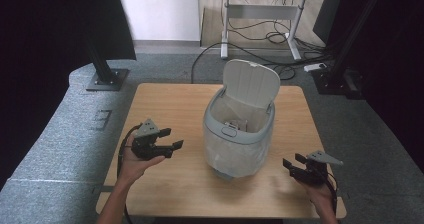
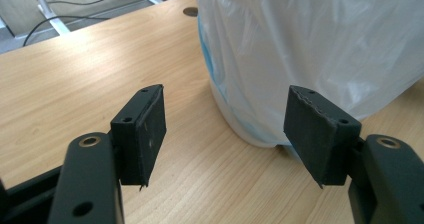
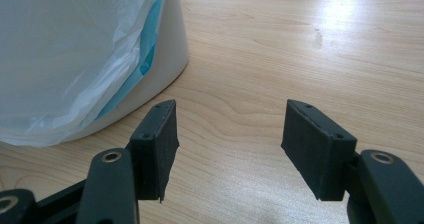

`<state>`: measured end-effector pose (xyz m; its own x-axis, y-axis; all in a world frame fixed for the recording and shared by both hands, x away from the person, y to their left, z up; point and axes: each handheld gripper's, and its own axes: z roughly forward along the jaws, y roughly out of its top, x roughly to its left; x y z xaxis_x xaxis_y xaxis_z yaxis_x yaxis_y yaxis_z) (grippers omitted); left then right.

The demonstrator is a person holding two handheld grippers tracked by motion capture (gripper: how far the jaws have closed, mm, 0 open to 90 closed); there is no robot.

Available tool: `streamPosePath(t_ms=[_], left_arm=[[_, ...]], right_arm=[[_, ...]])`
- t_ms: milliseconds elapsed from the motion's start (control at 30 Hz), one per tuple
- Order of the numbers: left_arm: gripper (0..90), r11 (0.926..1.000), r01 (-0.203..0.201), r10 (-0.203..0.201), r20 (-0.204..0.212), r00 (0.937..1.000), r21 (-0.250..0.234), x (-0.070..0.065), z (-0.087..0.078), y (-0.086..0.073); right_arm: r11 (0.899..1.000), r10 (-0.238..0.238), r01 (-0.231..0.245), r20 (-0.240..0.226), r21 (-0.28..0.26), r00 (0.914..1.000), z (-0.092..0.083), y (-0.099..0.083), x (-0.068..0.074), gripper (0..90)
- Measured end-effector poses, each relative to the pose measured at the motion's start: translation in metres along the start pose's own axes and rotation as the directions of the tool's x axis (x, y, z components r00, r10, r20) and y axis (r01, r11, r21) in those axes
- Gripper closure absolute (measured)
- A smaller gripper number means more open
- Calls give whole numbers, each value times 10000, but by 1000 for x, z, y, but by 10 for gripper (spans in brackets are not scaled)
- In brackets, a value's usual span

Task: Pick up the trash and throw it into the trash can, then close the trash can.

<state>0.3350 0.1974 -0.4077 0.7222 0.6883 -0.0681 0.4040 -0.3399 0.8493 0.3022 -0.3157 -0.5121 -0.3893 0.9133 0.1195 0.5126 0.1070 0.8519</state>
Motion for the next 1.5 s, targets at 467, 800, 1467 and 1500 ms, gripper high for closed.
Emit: streamPosePath(t_ms=[467, 800, 1467, 1500], left_arm=[[330, 9996, 258, -259, 76, 9996, 117, 5, 9, -16], [330, 9992, 240, -242, 64, 9997, 313, 5, 12, -21], [330, 9962, 518, -523, 61, 9986, 703, 10, 20, -37], [330, 9961, 525, -531, 54, 9986, 705, 10, 20, -37]], right_arm=[[9994, -121, 119, -52, -329, 9999, -12, 18, 4, 361], [9910, -456, 358, -734, -1289, 9963, -38, 82, 10, 343], [9858, -1029, 749, -1878, -1502, 9768, -24, 189, 38, 335], [9854, -1062, 779, -1889, -1514, 9762, -24, 194, 39, 335]])
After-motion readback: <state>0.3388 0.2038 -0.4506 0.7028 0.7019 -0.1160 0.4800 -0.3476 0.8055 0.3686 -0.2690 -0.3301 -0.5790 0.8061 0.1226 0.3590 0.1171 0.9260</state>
